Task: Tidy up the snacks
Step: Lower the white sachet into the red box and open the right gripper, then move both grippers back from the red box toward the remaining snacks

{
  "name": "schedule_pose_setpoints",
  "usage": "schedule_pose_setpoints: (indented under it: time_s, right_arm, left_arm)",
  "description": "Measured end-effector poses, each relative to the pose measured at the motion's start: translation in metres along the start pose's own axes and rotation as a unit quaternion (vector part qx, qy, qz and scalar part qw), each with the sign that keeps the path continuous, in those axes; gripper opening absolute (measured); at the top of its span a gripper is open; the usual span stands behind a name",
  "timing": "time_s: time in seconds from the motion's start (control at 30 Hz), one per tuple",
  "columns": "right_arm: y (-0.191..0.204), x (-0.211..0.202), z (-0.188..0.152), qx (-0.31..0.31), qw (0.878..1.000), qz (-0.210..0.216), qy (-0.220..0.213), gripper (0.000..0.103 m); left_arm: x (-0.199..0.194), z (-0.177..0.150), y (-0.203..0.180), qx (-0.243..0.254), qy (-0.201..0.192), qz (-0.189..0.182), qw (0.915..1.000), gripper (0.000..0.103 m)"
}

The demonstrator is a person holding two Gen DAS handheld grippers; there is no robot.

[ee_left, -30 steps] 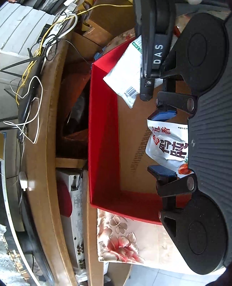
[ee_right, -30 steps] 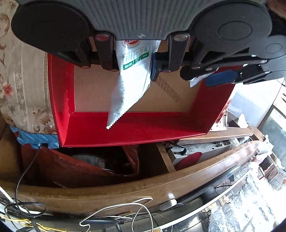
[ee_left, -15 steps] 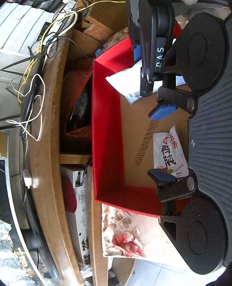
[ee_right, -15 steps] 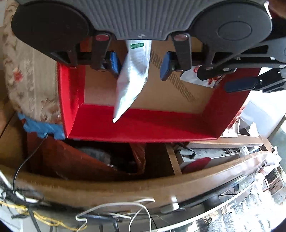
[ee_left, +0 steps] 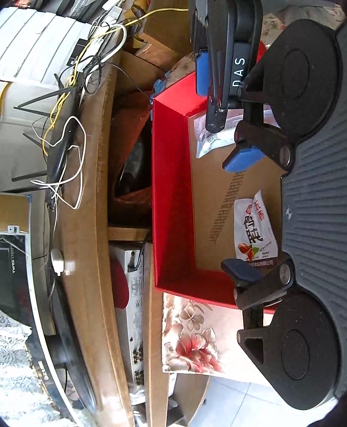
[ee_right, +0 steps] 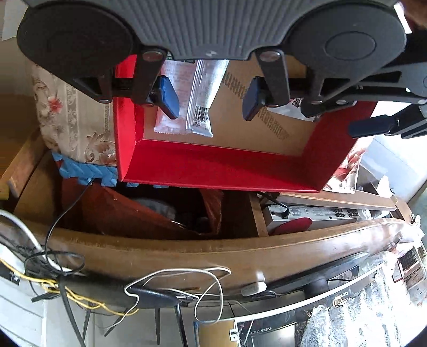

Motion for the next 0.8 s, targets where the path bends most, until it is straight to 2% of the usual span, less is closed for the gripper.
schedule_pose_setpoints:
  time_s: [0.4,0.8]
  right_arm:
    - [0.003,-0.031,-0.018,0.003,1.0,-0.006,-0.001,0.052]
    - [0.017,-0.056,-0.059,-0.009,1.0,-0.005,0.025,0.052]
  left_arm:
    - [-0.025,-0.011,-0.007,0.004,-0.005,-0.003,1.0,0.077]
    - [-0.055,-0.048,-0.009,0.014,0.009,-0.011,0.9998,0.077]
Point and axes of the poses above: each gripper's, at about its wrist camera, not at the fingertips, and x roughly the way its jaws point, y to its left, z to its top, the point moved 8 cm from there along x, roughly the way its jaws point, and after that the axes turned 10 degrees about x, right-handed, at the moved point
